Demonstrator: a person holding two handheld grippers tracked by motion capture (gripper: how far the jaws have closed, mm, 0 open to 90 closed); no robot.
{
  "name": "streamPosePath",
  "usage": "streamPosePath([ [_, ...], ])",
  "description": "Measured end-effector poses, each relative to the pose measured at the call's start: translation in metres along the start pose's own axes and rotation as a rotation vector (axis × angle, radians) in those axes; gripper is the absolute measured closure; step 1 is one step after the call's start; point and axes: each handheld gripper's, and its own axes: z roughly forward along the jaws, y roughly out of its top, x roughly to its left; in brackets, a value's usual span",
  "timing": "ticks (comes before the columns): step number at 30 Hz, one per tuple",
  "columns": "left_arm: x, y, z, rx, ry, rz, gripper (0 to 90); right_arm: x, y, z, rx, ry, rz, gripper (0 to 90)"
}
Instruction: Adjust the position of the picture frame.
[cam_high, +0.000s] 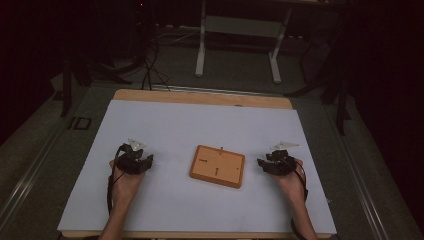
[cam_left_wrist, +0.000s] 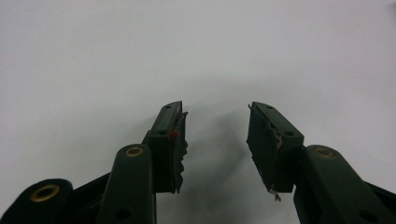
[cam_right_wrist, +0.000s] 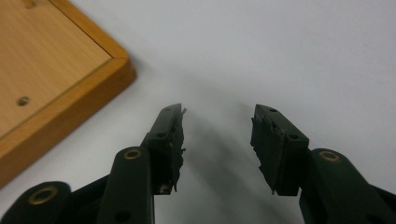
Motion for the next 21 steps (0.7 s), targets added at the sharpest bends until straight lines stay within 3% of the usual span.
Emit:
streamPosePath([
  [4,-0.002,0.002,-0.004,-0.034,-0.026,-0.008,54.8,0.003,0.0,-0.001,0.004,0.006,-0.016,53.2],
  [11,-0.01,0.004,-0.004,-0.042,-0.067,0.059,53.6,0.008,0.002,0.0,0.011,0.022,-0.03,52.4],
  [16,-0.016,0.006,-0.004,-0.031,-0.167,0.108,53.2,0.01,0.006,-0.001,0.012,0.041,-0.035,54.2],
  [21,-0.019,0.006,-0.006,-0.017,-0.206,0.126,53.3,0.006,0.01,-0.007,0.005,0.074,-0.021,57.2],
])
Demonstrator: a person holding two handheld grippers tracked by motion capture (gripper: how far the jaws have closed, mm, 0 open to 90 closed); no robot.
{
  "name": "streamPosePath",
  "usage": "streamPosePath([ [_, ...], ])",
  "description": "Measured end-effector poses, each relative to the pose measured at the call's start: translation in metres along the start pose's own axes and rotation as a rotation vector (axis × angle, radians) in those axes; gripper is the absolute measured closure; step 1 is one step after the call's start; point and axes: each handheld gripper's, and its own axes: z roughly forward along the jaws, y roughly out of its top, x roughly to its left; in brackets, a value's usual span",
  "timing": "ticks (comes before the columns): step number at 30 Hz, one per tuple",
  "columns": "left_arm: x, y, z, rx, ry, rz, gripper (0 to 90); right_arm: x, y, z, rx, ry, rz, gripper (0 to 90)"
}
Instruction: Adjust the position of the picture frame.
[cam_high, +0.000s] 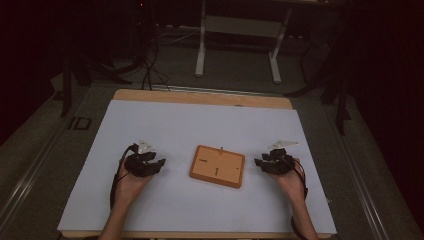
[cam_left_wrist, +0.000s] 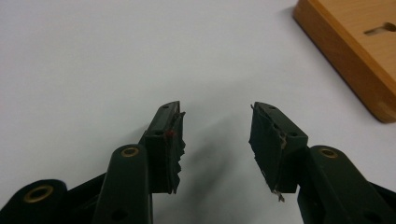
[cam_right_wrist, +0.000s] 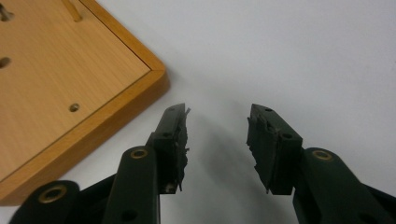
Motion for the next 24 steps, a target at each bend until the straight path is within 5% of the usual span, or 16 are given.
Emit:
streamPosePath([
  [13,-0.002,0.001,-0.002,-0.006,-0.03,0.001,50.7,0.014,0.019,0.003,0.024,0.043,-0.096,54.8],
  [24,-0.005,0.001,0.003,0.006,-0.051,0.016,49.9,0.022,0.03,0.008,0.02,0.071,-0.117,52.6],
])
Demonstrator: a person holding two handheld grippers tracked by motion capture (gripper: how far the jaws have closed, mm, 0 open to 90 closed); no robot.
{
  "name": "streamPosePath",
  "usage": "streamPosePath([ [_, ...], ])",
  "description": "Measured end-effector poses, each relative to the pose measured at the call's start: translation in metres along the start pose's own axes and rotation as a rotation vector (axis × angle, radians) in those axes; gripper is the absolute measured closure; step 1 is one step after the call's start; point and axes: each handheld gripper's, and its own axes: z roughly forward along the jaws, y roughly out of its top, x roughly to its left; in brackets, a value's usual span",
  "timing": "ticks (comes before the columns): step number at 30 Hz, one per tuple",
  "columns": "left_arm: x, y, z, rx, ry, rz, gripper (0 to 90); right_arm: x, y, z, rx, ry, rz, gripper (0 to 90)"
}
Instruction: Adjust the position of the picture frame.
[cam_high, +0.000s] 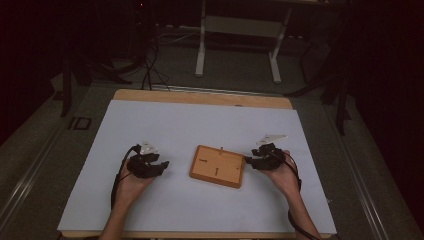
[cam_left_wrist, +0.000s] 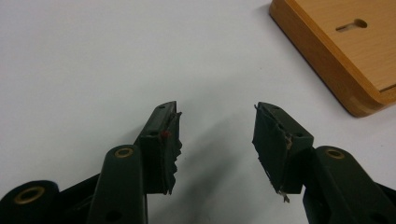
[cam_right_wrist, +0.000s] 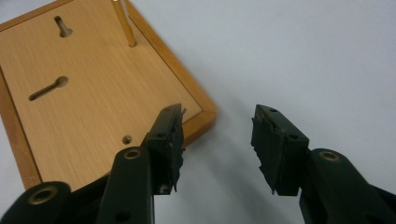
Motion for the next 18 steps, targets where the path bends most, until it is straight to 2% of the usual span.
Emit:
streamPosePath([
  [13,-0.002,0.001,0.004,0.017,-0.009,0.012,49.5,0.008,0.014,0.007,0.013,0.03,-0.023,52.9],
  [18,-0.003,0.001,0.005,0.026,-0.013,0.013,49.5,0.01,0.018,0.009,0.001,0.046,-0.027,53.0],
])
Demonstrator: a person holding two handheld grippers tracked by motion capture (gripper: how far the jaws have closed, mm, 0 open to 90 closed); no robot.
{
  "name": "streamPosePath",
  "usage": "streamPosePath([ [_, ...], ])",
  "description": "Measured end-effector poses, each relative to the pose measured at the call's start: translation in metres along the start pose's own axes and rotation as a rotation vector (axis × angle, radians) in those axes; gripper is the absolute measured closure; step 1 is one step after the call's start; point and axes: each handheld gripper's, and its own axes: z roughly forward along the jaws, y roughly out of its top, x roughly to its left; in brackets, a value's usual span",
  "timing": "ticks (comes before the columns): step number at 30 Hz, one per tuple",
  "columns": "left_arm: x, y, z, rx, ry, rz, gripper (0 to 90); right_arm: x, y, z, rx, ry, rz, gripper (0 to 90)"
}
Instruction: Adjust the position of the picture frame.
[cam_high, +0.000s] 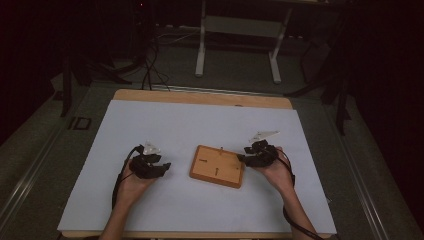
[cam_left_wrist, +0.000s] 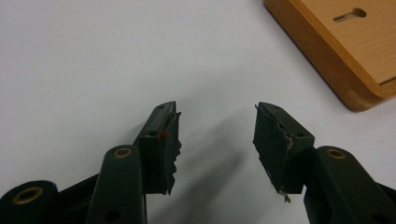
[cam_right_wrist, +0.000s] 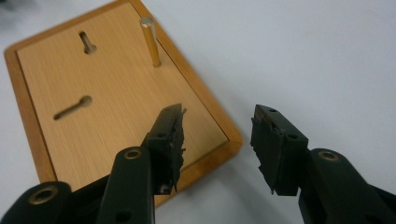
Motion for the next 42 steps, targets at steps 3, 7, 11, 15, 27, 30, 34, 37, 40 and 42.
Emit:
streamPosePath([
  [3,-0.001,0.0,0.001,0.002,-0.002,0.003,49.5,0.001,0.003,0.003,0.002,0.008,-0.012,54.1],
  [7,-0.001,0.0,0.002,0.012,-0.002,0.01,49.5,0.004,0.006,0.006,0.013,0.017,-0.035,54.5],
  [11,-0.002,0.0,0.003,0.014,-0.002,0.014,49.4,0.006,0.008,0.009,0.015,0.023,-0.038,55.0],
  [15,-0.003,0.001,0.003,0.022,-0.004,0.02,49.3,0.009,0.01,0.013,0.022,0.03,-0.052,55.2],
  [27,-0.004,0.001,0.005,0.033,-0.005,0.031,49.3,0.017,0.017,0.022,0.036,0.056,-0.088,56.6],
  [30,-0.005,0.001,0.005,0.034,-0.006,0.033,49.3,0.019,0.018,0.024,0.038,0.064,-0.092,56.6],
  [34,-0.005,0.001,0.006,0.04,-0.005,0.038,49.2,0.022,0.019,0.027,0.038,0.071,-0.1,56.6],
  [37,-0.005,0.001,0.006,0.042,-0.007,0.039,49.2,0.024,0.02,0.029,0.04,0.078,-0.103,56.5],
  [40,-0.006,0.001,0.006,0.044,-0.007,0.04,49.2,0.026,0.021,0.032,0.044,0.081,-0.11,56.5],
  [42,-0.006,0.001,0.007,0.044,-0.007,0.039,49.2,0.027,0.022,0.034,0.043,0.083,-0.109,56.6],
])
